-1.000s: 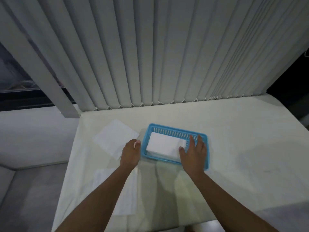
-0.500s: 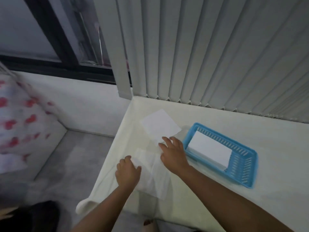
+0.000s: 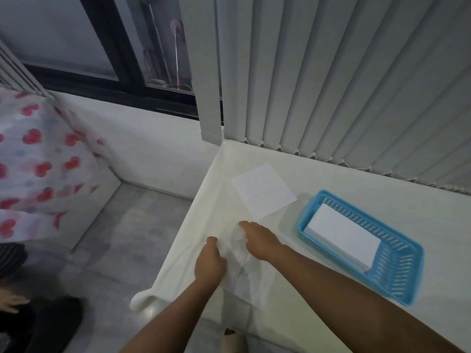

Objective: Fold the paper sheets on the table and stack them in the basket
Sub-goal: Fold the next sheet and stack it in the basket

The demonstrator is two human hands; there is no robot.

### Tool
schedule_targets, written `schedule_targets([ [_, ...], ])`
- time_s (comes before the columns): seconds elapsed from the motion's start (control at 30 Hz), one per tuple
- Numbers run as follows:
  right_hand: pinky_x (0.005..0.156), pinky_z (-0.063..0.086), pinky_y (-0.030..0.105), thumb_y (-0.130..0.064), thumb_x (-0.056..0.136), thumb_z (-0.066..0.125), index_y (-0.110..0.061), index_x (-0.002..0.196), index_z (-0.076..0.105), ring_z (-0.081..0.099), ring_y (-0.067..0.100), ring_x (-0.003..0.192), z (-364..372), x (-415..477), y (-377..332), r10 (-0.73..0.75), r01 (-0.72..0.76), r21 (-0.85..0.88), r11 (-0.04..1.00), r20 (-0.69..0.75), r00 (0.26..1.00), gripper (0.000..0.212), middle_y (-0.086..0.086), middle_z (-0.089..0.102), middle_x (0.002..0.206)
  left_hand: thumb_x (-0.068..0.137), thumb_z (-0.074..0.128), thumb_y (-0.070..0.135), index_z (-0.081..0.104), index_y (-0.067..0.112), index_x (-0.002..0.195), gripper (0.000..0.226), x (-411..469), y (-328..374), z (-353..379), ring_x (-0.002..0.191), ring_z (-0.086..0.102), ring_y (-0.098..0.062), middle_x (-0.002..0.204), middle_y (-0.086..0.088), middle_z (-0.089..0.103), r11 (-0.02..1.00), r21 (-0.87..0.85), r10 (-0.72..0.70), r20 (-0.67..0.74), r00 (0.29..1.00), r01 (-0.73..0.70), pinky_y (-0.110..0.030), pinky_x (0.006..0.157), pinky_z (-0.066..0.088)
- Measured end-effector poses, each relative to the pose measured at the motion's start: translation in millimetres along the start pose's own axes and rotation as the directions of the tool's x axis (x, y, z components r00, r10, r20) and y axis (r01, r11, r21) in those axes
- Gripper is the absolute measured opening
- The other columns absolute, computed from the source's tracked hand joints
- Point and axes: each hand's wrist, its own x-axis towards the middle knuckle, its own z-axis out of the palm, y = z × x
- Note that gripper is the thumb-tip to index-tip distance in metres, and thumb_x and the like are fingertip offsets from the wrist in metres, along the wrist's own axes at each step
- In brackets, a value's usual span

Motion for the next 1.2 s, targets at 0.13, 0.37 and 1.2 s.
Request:
schedule_targets([
  [0.13, 0.087, 0.049, 0.035, -0.016, 0.091, 0.046, -0.026, 0.140, 0.035, 0.057, 0.027, 0.112, -2.5, -5.0, 11.4, 0.107, -0.105, 0.071, 0.992, -0.023, 0.994, 0.051, 0.005, 0.056, 0.130, 0.084, 0.047, 0.012, 0.061, 0.016, 0.096, 0.019, 15.5, 8.1, -13.8, 0.096, 0.061, -0.025, 0.099, -0.004, 0.064, 0.968, 0.188, 0.161, 0.027, 0.987, -0.163, -0.031, 0.074, 0.049],
  [0.37, 0.093, 0.042, 0.034, -0.021, 0.093, 0.049, -0.021, 0.129, 0.053, 0.051, 0.022, 0.115, -26.8, -11.3, 12.1, -0.018, -0.006, -0.072, 0.997, -0.325, 0.946, 0.036, 0.001, 0.056, 0.132, 0.089, 0.044, 0.010, 0.069, 0.022, 0.106, 0.032, 25.1, 38.7, -18.6, 0.093, 0.057, -0.024, 0.098, -0.002, 0.067, 0.702, 0.514, 0.582, -0.015, 0.813, -0.493, -0.030, 0.071, 0.033],
  [1.2, 0.119, 0.002, 0.046, -0.044, 0.100, 0.029, -0.025, 0.151, 0.020, 0.010, 0.027, 0.148, 27.7, -79.6, 45.7, 0.043, -0.070, -0.249, 0.966, -0.113, 0.993, 0.055, -0.001, 0.015, 0.161, 0.094, 0.047, 0.029, 0.051, 0.021, 0.124, 0.032, 0.0, 19.2, 6.5, 0.113, 0.053, -0.020, 0.125, 0.002, 0.056, 0.758, 0.338, 0.522, 0.200, 0.829, -0.558, -0.032, 0.088, 0.049],
])
